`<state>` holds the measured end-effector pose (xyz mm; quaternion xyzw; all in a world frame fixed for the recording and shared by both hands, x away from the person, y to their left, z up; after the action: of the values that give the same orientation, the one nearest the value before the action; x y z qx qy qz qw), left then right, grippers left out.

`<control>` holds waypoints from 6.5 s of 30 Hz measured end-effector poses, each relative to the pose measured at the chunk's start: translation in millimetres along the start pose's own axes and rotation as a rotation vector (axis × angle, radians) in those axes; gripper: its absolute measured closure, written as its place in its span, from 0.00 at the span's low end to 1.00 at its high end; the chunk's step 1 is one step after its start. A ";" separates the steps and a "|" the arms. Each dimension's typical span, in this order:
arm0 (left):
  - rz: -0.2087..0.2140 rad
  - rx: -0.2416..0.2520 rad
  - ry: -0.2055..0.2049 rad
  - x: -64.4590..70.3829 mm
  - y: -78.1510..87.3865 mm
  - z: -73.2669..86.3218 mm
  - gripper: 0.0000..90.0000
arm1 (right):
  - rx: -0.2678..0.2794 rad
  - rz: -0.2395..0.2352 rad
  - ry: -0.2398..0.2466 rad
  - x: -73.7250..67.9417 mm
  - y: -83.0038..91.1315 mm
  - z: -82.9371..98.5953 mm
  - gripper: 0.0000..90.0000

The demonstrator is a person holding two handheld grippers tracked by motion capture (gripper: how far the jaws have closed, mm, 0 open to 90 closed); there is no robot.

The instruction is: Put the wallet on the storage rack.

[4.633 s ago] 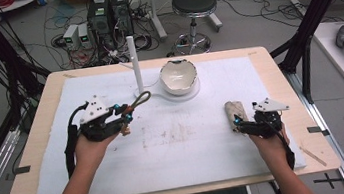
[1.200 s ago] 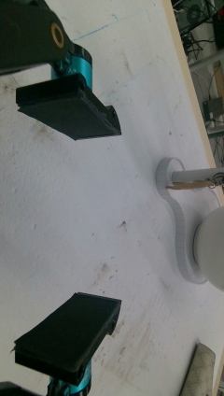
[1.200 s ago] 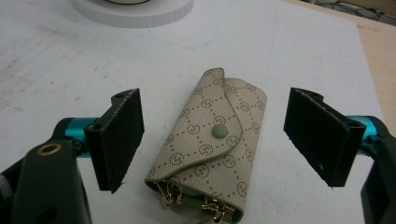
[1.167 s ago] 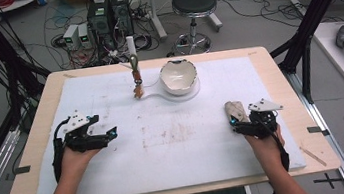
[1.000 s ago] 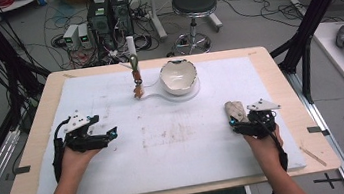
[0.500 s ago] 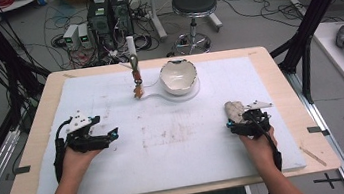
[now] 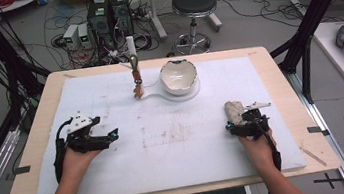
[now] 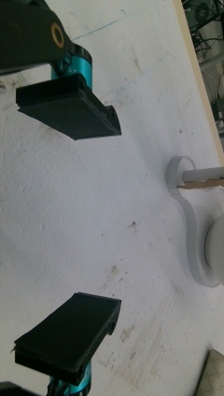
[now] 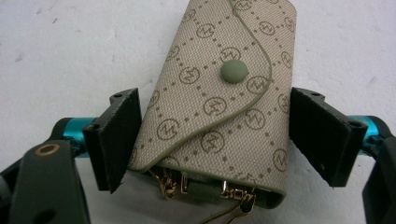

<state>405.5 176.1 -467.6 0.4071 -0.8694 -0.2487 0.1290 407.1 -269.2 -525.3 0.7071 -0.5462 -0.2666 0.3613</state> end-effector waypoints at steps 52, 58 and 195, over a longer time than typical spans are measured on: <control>-0.046 0.001 -0.014 -12.9 11.2 2.6 0.16 | 0.202 -0.186 0.373 -51.1 53.1 -110.7 0.40; -0.054 0.004 -0.004 -15.2 12.3 3.8 0.16 | 0.180 -0.200 0.418 -63.2 47.0 -127.2 0.40; -0.007 0.061 0.001 -9.6 9.1 -2.0 0.16 | 0.310 -0.228 0.216 1.6 44.2 -48.5 0.23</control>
<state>406.5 187.8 -461.2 0.4139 -0.8751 -0.2223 0.1160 419.3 -266.4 -460.8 0.8359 -0.4554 -0.1413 0.2720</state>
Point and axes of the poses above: each handheld gripper's, and its own axes: y roughly backward along the jaws, z roughly out of its underside, x roughly to its right, the point moved 10 cm from there along -y, roughly forward along the jaws, and after that the axes turned 6 degrees about -x, right-handed, at the moved point
